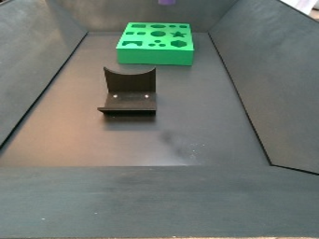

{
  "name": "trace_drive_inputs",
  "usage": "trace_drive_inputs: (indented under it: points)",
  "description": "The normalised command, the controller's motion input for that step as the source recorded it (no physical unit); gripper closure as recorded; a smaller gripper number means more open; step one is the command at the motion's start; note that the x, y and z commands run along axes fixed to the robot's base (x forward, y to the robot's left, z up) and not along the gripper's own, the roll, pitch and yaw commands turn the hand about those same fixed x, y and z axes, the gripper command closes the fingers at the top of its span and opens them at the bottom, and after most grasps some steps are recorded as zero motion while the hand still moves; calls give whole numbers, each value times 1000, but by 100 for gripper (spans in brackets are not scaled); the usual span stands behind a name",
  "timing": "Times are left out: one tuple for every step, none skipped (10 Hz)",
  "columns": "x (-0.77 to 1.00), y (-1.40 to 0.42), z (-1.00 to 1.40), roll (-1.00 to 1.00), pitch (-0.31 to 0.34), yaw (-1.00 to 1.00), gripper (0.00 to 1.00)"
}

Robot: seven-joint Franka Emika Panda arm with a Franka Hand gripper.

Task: Pick up the round object. Move up. Move to above the board. Insert the round object.
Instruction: Insert the round object.

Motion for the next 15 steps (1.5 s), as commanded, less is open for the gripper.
trace_drive_inputs:
  points:
    - [443,-194,-486,107,0,26,100]
    - [411,-174,-480,116,0,34,100]
    - [351,-140,-457,114,0,54,100]
    - [189,-43,-229,27,0,14,100]
    - [189,-57,-294,43,0,6,100]
    - [240,-80,-369,67,0,3,100]
    - [269,-63,-406,101,0,9,100]
    - [277,-43,-429,124,0,26,100]
    - [254,-23,-420,144,0,40,100]
    - [203,0,-457,139,-3,51,100]
    - [100,0,-463,130,-10,80,100]
    - [0,0,-523,226,0,31,100]
    - [0,0,-514,196,0,6,100]
    - [29,0,-486,106,-10,9,100]
    - [89,0,-491,73,-24,0,100]
